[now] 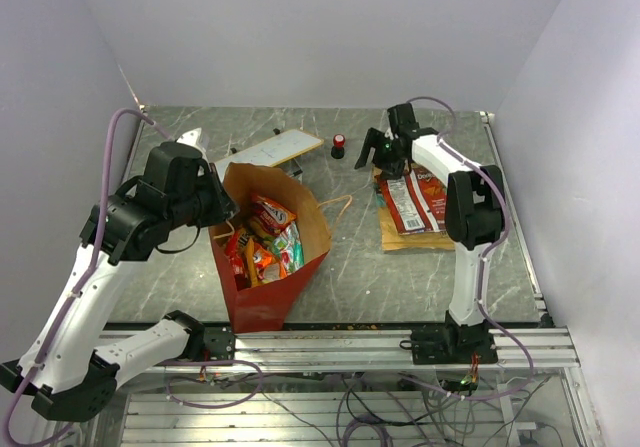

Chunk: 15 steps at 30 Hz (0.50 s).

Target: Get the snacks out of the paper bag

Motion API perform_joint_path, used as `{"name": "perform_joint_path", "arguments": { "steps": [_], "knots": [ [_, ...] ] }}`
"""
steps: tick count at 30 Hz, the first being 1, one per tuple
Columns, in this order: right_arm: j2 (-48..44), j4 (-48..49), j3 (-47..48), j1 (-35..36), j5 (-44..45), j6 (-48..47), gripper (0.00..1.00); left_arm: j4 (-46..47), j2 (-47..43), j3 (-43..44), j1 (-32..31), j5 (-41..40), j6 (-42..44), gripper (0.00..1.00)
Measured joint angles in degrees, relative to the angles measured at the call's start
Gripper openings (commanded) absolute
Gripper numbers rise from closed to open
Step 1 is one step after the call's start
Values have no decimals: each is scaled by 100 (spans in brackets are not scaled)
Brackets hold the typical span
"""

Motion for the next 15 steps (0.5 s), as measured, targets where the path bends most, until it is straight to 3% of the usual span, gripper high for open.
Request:
{"name": "perform_joint_path", "arguments": {
  "steps": [5,12,15],
  "knots": [
    [-326,-70,164,7,-177,7,80,-24,35,57,0,-63,2,7],
    [-1838,-48,-632,114,-984,-37,72,11,160,63,0,-160,35,7],
    [-2083,-96,-981,404,-1113,-129,70,59,212,63,0,-201,48,7]
  ]
}}
